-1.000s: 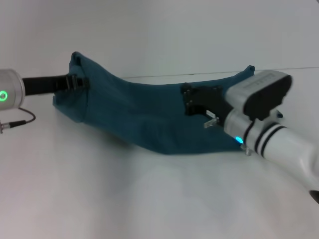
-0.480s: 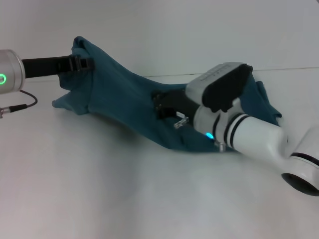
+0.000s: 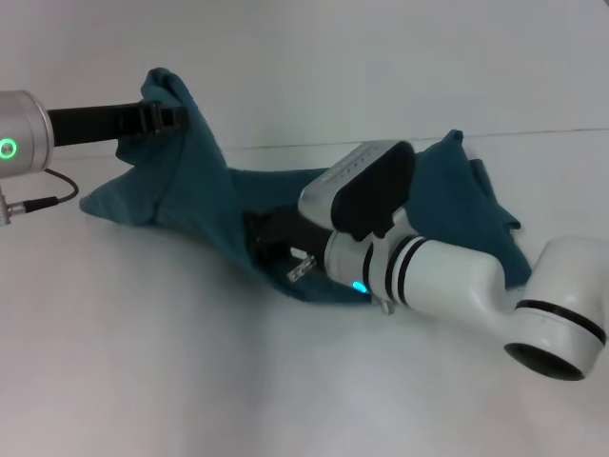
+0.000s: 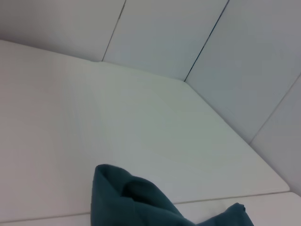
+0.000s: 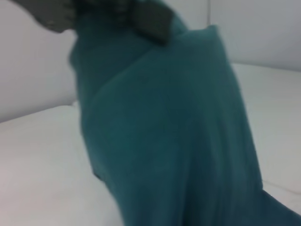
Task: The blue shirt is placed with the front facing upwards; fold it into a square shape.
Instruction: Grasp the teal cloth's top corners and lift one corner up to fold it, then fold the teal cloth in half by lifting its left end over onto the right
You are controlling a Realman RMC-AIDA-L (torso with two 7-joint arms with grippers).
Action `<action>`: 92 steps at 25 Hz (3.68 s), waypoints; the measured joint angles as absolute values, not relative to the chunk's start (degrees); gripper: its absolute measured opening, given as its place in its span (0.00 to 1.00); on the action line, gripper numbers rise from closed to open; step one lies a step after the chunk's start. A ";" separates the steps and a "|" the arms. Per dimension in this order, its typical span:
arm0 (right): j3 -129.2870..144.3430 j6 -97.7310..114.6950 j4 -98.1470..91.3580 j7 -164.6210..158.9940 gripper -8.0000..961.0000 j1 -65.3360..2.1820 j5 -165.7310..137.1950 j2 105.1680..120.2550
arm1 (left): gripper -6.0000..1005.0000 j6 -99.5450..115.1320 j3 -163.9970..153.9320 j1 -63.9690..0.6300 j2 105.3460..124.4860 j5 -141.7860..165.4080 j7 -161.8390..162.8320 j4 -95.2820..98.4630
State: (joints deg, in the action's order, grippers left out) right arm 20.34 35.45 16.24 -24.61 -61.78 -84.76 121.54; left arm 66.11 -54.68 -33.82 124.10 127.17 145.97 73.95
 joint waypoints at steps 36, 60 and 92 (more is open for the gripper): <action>-1.44 30.48 21.74 -25.11 0.01 -58.70 -106.55 121.51 | 0.11 66.97 -56.78 -32.23 124.14 124.02 145.33 78.05; -11.08 29.46 23.90 -25.09 0.01 -52.87 -115.73 120.97 | 0.11 67.02 -57.51 -32.98 124.10 123.91 145.29 80.30; -32.60 56.38 9.81 -32.64 0.02 -32.39 -117.69 118.04 | 0.11 66.93 -62.23 -32.35 124.32 119.98 144.53 79.48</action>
State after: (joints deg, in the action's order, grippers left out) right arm -32.60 56.38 9.81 -32.64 -32.39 -117.69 118.04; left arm 66.94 -62.23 -32.35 124.32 119.98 144.53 79.48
